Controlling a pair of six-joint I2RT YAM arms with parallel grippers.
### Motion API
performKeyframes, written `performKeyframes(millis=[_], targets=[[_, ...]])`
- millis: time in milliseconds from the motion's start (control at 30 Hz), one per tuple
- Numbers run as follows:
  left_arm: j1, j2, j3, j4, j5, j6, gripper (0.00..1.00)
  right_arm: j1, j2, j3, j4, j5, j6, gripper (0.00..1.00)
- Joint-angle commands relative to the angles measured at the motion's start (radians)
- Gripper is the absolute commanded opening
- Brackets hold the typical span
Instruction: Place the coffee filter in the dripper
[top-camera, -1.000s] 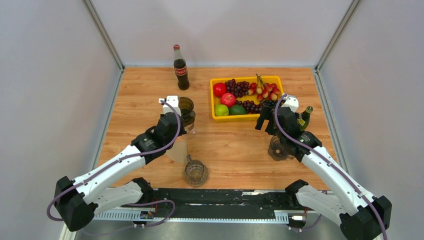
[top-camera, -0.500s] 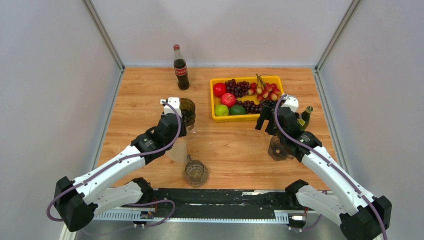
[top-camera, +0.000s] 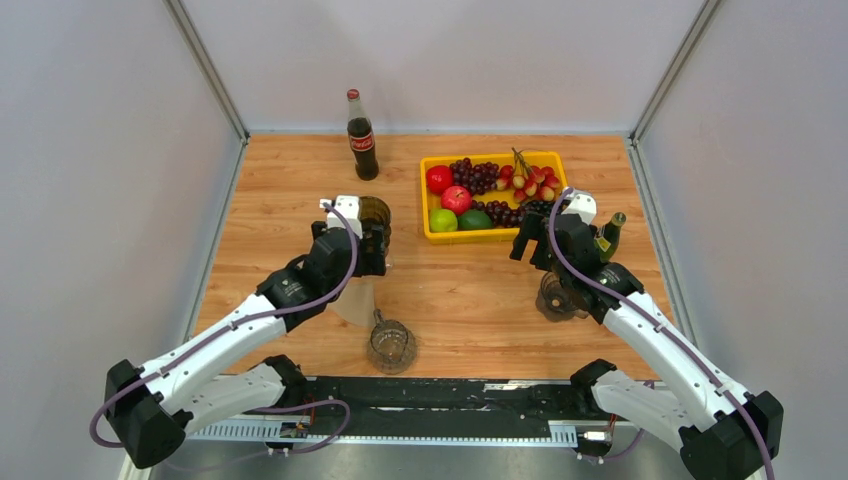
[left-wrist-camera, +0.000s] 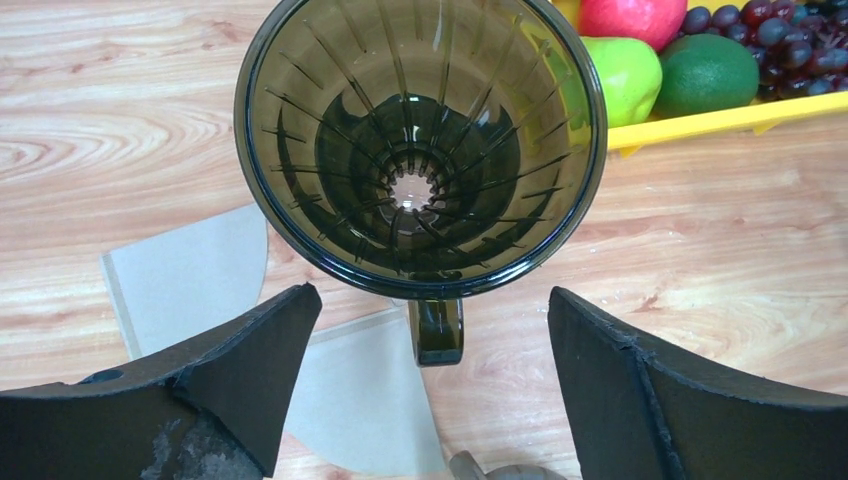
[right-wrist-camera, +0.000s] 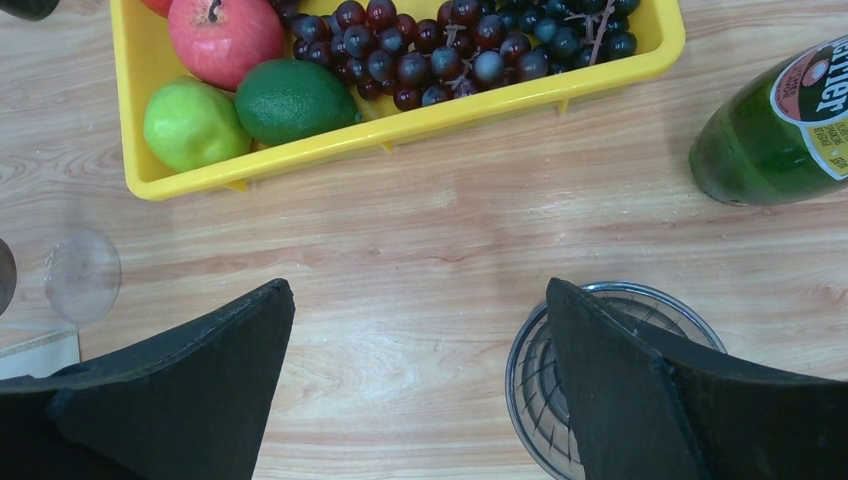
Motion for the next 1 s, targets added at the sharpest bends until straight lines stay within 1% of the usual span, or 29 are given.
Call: performKeyframes(millis=[0, 200, 333, 567, 800, 900, 967], targets=[[0.001, -0.044, 0.009, -0.003, 0.026, 0.014, 0.98, 0.002, 0.003, -0.006, 0.04, -0.01, -0.022, 1.0], [0.002, -0.115, 0.02, -0.012, 0.018, -0.012, 1.0, 0.0, 0.001, -0.004, 0.04, -0.022, -0.027, 1.0], [0.001, -0.159, 0.047, -0.049, -0.036, -0.051, 1.0, 0.002, 0.0, -0.005, 0.039, -0.026, -0.029, 1.0], [0.003, -0.185, 0.104, -0.179, -0.199, -0.146, 1.0, 0.0, -0.007, -0.009, 0.042, -0.034, -0.031, 1.0], [0.002, -0.187, 0.135, -0.23, -0.287, -0.21, 1.0, 0.001, -0.002, -0.01, 0.044, -0.043, -0.034, 1.0], [0.011, -0.189, 0.137, -0.281, -0.335, -0.251, 1.0, 0.003, 0.002, -0.009, 0.046, -0.051, -0.04, 1.0], [0.034, -0.187, 0.136, -0.316, -0.331, -0.281, 1.0, 0.001, 0.005, -0.007, 0.045, -0.06, -0.045, 1.0]])
